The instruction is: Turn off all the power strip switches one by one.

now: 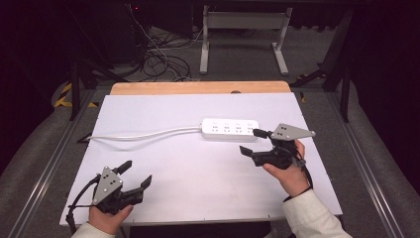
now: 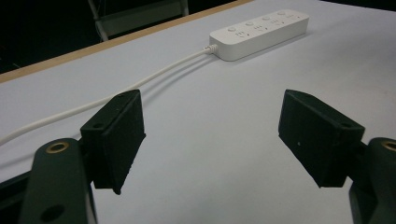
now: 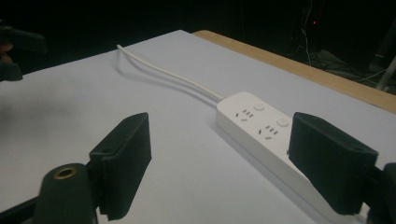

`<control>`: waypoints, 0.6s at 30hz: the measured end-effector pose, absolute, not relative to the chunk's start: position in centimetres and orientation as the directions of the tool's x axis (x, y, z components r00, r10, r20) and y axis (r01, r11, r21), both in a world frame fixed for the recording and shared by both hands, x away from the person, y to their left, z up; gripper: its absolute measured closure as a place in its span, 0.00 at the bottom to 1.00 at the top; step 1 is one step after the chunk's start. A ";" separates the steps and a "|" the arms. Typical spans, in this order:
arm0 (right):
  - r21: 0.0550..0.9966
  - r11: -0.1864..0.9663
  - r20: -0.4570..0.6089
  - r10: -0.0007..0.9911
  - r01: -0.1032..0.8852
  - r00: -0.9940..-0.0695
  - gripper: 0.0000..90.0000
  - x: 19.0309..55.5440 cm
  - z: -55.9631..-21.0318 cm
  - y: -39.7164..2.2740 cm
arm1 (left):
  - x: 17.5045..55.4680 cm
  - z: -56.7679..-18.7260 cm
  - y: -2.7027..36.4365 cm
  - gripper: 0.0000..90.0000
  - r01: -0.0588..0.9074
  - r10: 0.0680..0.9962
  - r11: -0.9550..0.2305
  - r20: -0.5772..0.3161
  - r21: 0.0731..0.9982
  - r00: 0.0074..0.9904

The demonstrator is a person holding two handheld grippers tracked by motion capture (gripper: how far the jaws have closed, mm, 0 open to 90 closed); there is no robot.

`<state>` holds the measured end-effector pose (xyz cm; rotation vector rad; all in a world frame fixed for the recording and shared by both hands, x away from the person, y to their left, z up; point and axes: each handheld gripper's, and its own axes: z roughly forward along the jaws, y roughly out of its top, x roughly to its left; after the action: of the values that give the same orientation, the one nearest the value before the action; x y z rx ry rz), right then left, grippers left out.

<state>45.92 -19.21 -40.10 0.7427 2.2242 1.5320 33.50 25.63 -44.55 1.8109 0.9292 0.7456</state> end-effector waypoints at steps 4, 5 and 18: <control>0.929 0.302 -0.006 0.586 0.212 -0.811 0.23 44.9 -41.8 -20.9 | 33.3 -44.6 25.6 0.25 0.269 0.842 -0.288 0.109 0.919 0.529; 0.929 0.301 -0.003 0.585 0.213 -0.811 0.22 44.7 -42.3 -21.3 | 33.2 -44.6 25.5 0.25 0.271 0.843 -0.281 0.102 0.921 0.528; 0.887 0.324 0.076 0.600 0.328 -0.796 0.18 41.9 -47.2 -24.2 | 33.3 -44.9 25.6 0.21 0.271 0.829 -0.307 0.116 0.912 0.547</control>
<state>41.89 -24.18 -47.20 0.8385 2.3249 1.4614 33.31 25.64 -44.90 1.8447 0.9030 0.7453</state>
